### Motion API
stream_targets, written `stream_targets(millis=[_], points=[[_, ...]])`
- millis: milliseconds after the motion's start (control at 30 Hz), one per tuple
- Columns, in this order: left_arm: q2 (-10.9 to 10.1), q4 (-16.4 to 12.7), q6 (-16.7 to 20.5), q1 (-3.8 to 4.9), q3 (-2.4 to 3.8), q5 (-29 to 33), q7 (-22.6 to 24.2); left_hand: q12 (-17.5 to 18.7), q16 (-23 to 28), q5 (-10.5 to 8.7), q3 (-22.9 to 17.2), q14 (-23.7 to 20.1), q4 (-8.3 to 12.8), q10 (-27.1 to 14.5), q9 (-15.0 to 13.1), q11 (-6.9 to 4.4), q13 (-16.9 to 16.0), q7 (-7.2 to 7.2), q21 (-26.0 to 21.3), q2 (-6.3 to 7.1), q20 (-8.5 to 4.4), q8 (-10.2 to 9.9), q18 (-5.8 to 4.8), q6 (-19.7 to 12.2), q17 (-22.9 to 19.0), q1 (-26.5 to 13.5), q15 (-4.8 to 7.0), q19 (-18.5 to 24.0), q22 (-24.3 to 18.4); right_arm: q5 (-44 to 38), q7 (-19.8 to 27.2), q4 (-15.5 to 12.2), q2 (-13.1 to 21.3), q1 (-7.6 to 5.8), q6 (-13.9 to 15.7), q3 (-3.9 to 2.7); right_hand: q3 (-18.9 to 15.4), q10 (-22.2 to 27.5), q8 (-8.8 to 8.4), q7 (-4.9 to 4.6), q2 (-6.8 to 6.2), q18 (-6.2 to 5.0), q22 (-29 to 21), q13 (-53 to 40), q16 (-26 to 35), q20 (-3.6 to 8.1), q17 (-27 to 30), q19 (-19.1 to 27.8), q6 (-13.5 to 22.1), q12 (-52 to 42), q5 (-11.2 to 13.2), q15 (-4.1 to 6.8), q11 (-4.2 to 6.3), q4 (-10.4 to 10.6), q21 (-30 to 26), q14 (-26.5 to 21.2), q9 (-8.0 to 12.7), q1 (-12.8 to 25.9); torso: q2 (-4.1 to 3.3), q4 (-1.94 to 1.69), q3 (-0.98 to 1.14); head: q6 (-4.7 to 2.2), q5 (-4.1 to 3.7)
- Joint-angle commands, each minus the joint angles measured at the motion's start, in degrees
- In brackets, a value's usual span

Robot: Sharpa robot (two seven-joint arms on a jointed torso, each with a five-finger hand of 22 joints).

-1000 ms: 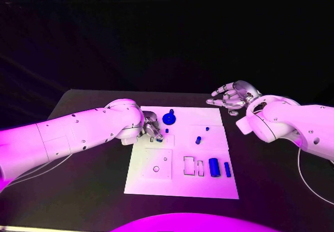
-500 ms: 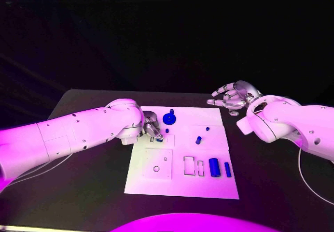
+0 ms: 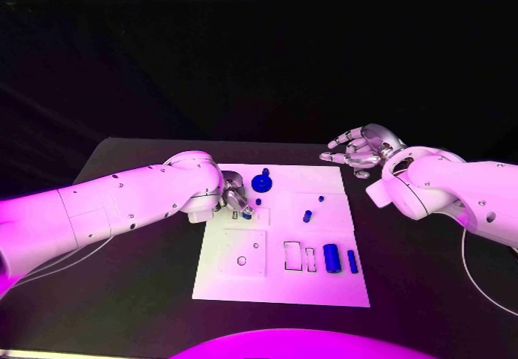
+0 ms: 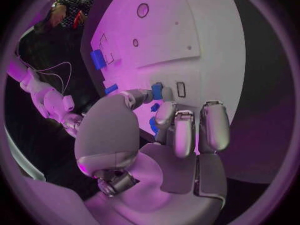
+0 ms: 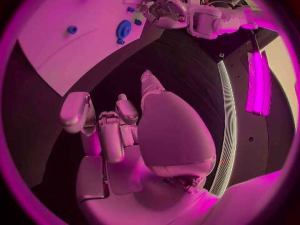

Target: Assemble the parts on the task board

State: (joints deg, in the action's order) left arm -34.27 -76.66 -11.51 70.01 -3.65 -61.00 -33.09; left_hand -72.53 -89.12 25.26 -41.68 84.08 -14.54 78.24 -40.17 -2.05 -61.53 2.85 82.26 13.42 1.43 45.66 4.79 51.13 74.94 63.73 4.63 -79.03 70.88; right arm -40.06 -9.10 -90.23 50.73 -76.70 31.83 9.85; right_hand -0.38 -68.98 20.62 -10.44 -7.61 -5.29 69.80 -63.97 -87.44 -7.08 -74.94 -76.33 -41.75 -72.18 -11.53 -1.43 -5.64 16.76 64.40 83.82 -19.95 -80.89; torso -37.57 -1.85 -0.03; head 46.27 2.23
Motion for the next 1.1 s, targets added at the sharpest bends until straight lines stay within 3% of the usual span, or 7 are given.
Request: stream_targets(millis=[33, 367, 1100], points=[[0.16, 0.26, -2.79, -0.37, -0.31, 0.97, -2.07, -0.32, -0.32, 0.08, -11.31, 5.58, 11.53, 0.58, -0.31, -0.09, -0.24, -0.85, 0.33, 0.05, 0.01, 0.42, -0.75, 1.09, 13.83, -0.75, 0.44, -0.47, 0.16, -0.58, 0.25, -0.02, 0.00, 0.03, -0.75, -0.01, -0.36, 0.06, 0.37, 0.02, -0.03, -0.82, -0.05, 0.05, 0.22, -0.07, -6.19, 0.36, 0.29, 0.03, 0.34, 0.17, 0.05, -0.01, -0.32, 3.84, 0.05, 0.42, 0.03, -0.04, 0.02, 0.02, 0.01], [0.59, 0.85, -2.97, -0.37, -0.31, 1.35, -2.16, -0.58, -0.42, -0.31, -10.04, 5.64, 11.14, 0.90, -0.74, -0.26, -0.62, -1.10, 0.29, -0.52, -0.09, 0.51, -0.75, 1.23, 14.04, -1.84, 0.56, -0.48, 0.18, -0.58, 0.29, 0.00, -0.01, 0.03, -0.77, -0.01, -0.36, 0.06, 0.37, 0.02, -0.03, -0.82, -0.05, 0.05, 0.22, -0.07, -6.19, 0.36, 0.29, 0.03, 0.34, 0.17, 0.05, -0.01, -0.32, 3.84, 0.05, 0.42, 0.01, 0.00, 0.01, -0.04, -0.07], [1.31, 1.82, -2.63, -0.42, -0.32, 1.69, -1.94, -0.80, -0.47, -1.55, -2.51, 5.67, 8.24, 1.02, -1.51, -0.69, -1.18, -1.75, 0.15, -1.31, -0.45, -0.24, -0.82, 1.85, 14.16, -5.13, 0.92, -0.66, 0.37, -0.58, 0.42, -0.03, 0.00, 0.11, -0.63, -0.01, -0.43, 0.08, 0.48, 0.02, 0.08, -0.84, -0.11, 0.13, 0.23, -0.06, -6.17, 0.38, 0.36, 0.03, 0.32, 0.17, 0.06, 0.00, -0.43, 3.84, 0.08, 0.60, 0.03, -0.03, 0.01, 0.31, -0.32]])
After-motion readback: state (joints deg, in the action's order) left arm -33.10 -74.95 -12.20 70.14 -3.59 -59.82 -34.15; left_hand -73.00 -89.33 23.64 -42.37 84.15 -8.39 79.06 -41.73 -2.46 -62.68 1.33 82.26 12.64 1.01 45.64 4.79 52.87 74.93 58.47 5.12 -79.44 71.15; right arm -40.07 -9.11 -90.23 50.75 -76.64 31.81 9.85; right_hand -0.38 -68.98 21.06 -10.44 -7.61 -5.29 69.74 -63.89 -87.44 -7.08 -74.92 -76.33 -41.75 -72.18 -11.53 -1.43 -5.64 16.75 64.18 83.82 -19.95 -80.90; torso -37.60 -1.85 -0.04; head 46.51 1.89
